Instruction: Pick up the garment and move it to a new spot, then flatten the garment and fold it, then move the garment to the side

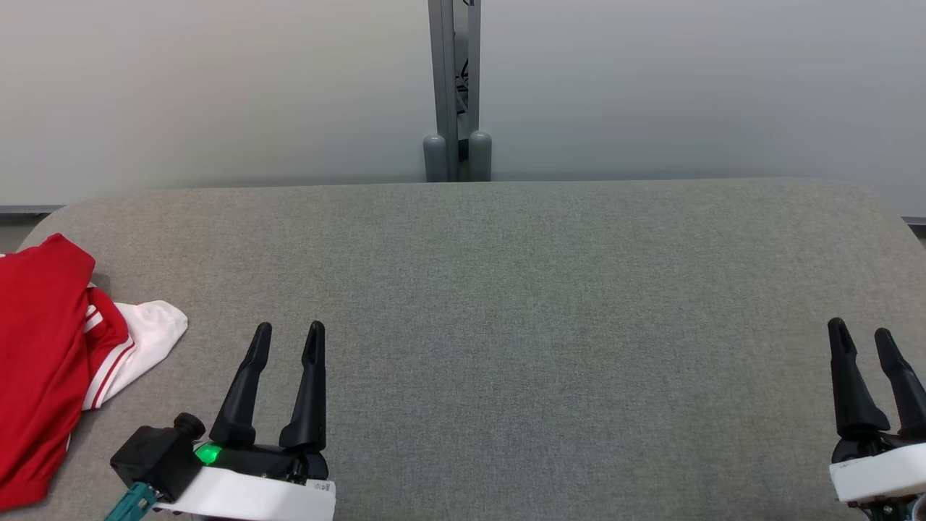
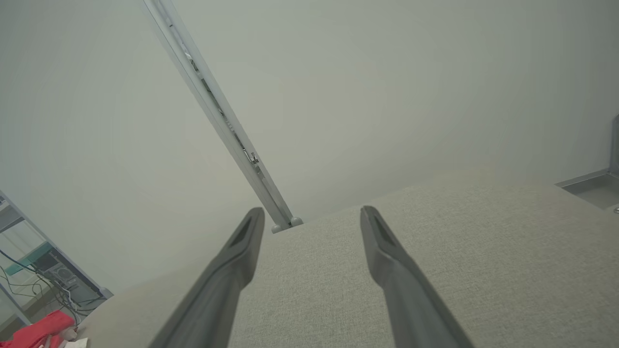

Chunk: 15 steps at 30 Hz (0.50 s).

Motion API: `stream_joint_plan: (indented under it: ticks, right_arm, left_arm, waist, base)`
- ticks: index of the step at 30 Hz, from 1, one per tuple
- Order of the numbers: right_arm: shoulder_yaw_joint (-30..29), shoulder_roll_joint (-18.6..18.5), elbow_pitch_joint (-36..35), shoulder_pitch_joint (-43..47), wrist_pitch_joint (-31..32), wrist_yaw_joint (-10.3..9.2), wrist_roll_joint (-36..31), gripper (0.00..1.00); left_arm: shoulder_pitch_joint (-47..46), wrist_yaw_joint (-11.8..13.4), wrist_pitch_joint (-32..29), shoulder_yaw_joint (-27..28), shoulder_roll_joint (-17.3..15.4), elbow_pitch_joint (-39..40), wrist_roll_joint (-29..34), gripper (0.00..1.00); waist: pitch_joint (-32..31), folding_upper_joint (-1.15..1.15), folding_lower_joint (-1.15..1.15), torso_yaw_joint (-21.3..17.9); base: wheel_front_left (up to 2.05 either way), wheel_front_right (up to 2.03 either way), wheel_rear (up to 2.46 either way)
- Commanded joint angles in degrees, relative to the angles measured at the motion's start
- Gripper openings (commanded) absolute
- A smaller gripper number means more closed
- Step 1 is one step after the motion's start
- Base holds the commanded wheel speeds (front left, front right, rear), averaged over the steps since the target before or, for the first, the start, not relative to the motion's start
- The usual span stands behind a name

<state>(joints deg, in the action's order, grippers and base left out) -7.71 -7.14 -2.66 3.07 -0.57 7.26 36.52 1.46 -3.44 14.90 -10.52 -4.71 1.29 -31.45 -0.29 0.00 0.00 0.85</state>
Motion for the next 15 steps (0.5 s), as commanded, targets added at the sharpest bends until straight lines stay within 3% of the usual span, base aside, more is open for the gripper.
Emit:
stream_joint_plan:
  ticks: [1,15]
  right_arm:
    - [0.29,-0.51,-0.09,-1.08,-0.73,0.29,-1.97,1.00]
    - [4.36,0.81,2.98,-3.95,-5.08,0.29,-17.68,1.00]
  left_arm:
    - [-1.62,0.32,0.13,0.12,-0.43,-0.28,1.43,1.00]
    - [-5.81,5.01,-1.19,2.58,-1.00,-7.94,10.37,1.00]
  waist:
    - [-0.02,0.00,0.00,0.00]
    - [-0.30,0.00,0.00,0.27]
  base:
    - [0.00,0.00,0.00]
    - [0.00,0.00,0.00]
